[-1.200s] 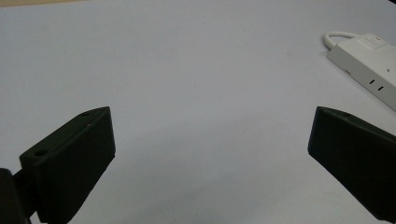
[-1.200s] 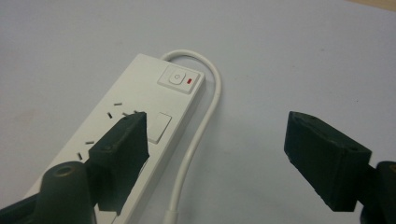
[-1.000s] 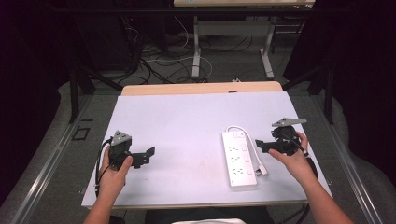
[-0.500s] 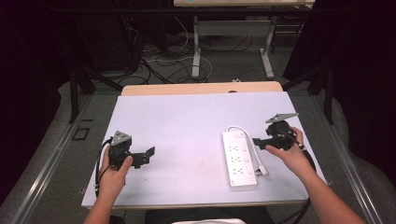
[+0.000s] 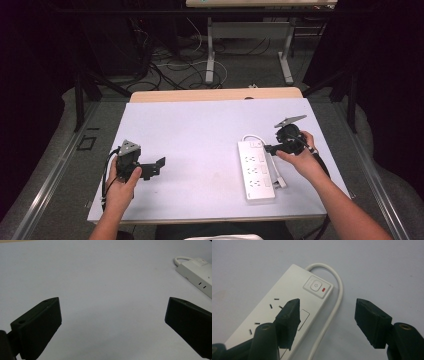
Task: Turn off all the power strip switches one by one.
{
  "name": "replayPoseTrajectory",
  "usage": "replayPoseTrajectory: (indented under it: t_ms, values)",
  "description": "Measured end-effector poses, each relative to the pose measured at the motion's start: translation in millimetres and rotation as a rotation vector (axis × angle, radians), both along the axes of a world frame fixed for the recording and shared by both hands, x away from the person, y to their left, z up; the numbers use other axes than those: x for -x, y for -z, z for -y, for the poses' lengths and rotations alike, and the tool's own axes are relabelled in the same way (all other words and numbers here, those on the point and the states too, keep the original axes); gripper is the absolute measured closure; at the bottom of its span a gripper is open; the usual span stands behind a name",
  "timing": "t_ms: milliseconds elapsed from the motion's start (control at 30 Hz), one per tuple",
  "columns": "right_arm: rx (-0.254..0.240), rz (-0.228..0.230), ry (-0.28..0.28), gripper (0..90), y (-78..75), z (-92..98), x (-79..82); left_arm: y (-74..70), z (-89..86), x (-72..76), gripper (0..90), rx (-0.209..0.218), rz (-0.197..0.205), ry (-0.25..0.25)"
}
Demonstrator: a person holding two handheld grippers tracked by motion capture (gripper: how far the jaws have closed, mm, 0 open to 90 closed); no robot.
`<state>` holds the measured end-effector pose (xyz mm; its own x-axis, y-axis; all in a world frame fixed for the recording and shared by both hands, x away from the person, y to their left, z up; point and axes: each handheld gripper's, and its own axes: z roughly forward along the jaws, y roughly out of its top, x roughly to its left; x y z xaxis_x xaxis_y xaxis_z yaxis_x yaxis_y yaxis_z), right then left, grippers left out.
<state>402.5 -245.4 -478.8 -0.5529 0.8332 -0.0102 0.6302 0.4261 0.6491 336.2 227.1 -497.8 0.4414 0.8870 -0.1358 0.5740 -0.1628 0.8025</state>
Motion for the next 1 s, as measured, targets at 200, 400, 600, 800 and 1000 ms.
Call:
replayPoseTrajectory:
  t_ms: [200,400,600,800,1000]
  values:
    - [0.011,0.004,-0.018,44.1,1.3,-9.3,-8.6,0.1,-1.1,-0.2,0.8,0.003,-0.003,0.000]
    - [0.005,-0.005,-0.032,53.0,4.1,-15.4,-16.0,0.8,-1.6,-0.6,0.8,0.003,-0.004,-0.002]
    - [0.013,-0.035,-0.028,62.5,8.2,-20.0,-20.7,1.1,-2.2,-0.8,0.8,0.000,-0.004,-0.003]
    - [0.016,-0.044,-0.028,71.1,13.5,-24.3,-25.8,2.0,-2.0,-1.3,0.8,0.001,-0.002,-0.007]
    - [0.008,-0.047,-0.037,80.9,14.8,-30.3,-28.9,2.7,-2.1,-1.6,0.8,0.002,-0.004,-0.006]
